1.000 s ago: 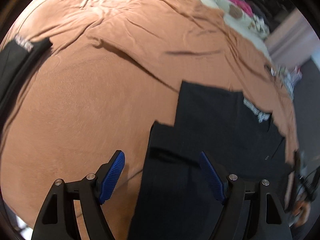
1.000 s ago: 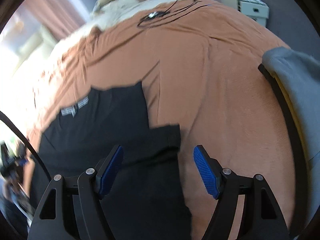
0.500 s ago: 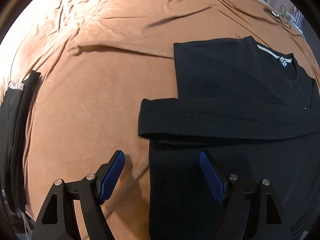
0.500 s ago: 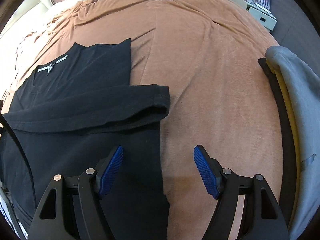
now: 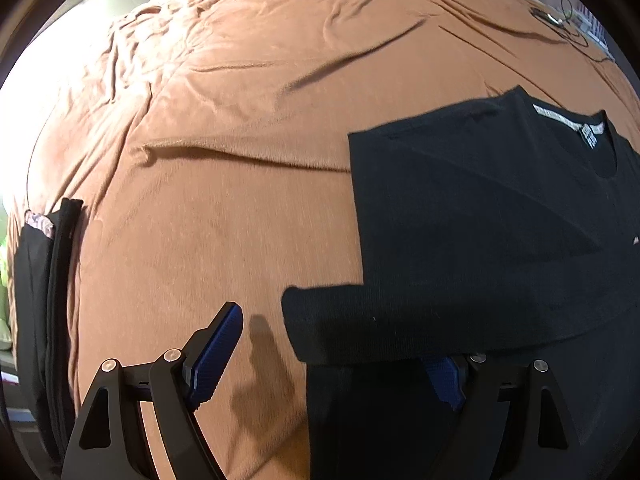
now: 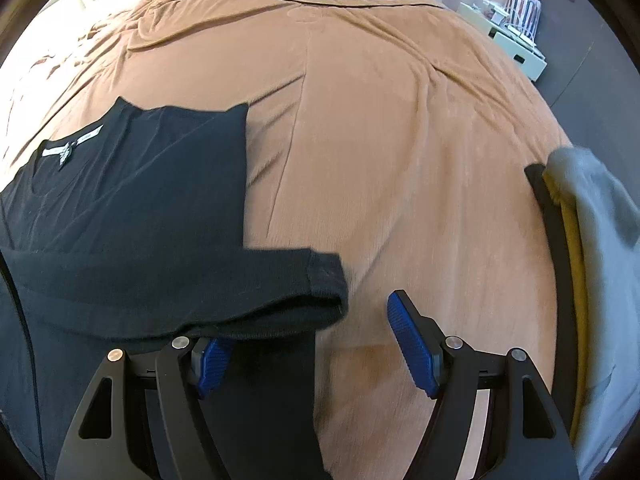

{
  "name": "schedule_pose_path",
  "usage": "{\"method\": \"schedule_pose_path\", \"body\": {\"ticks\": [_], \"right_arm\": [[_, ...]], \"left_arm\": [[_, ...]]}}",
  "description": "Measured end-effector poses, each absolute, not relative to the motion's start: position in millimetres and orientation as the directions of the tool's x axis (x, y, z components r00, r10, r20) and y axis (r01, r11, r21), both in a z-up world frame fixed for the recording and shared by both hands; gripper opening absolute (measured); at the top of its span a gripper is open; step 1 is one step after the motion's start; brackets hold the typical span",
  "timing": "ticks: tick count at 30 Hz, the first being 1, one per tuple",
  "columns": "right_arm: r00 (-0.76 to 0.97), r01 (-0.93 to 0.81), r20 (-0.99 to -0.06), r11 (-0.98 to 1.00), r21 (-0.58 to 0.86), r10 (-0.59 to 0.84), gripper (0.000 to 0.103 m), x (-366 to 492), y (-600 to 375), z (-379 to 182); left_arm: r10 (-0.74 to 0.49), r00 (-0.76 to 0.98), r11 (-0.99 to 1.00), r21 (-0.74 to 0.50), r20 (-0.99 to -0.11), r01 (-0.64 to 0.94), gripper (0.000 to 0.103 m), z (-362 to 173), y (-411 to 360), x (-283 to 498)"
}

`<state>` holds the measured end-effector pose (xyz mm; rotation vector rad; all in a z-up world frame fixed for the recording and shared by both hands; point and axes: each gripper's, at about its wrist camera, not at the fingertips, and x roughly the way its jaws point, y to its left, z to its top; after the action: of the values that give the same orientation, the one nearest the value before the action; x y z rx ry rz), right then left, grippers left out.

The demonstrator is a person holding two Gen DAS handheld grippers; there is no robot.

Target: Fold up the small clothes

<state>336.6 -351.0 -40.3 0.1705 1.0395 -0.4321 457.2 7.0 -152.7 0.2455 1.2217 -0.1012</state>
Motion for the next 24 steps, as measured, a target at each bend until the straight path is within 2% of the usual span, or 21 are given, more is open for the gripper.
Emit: {"method": "schedule_pose_path", "body": {"ticks": [6, 9, 14, 18, 22, 24], "right_arm": [[0.43, 0.44, -0.855, 0.894, -0.083, -0.291, 0.072, 364.2, -358.7, -34.4], [0.445, 0.449, -0.844, 0.89, -0.079, -0.299, 0.071, 376.3, -362.5, -30.3], [0.483, 0.475, -0.819, 0.878, -0.053, -0.31, 0.071, 388.0, -366.2, -20.6], [0.533, 0.473, -0.791, 0.881, -0.017, -0.302, 0.071, 385.2, -363.4, -11.2], [0.562, 0.457, -0.778, 0.889, 0.009, -0.281, 0.071, 371.3, -361.2, -8.6], [0.564, 0.455, -0.78, 0.89, 0.02, -0.271, 0.072, 365.6, -363.8, -11.9]], "left_arm": [[0.062, 0.361, 0.976, 0.131, -0.93, 0.171, 0.086, -145.9, 17.8, 485.3], [0.067, 0.388, 0.983, 0.128, -0.919, 0.134, 0.082, -134.2, 35.5, 492.5], [-0.028, 0.44, 0.997, 0.008, -0.898, 0.08, 0.082, -110.6, 55.4, 499.4], [-0.096, 0.46, 0.994, -0.058, -0.883, 0.095, 0.082, -102.6, 62.5, 485.3], [-0.118, 0.442, 0.99, -0.073, -0.889, 0.118, 0.07, -110.0, 66.3, 475.3], [-0.146, 0.423, 0.987, -0.104, -0.894, 0.122, 0.069, -119.7, 62.1, 469.9]]}}
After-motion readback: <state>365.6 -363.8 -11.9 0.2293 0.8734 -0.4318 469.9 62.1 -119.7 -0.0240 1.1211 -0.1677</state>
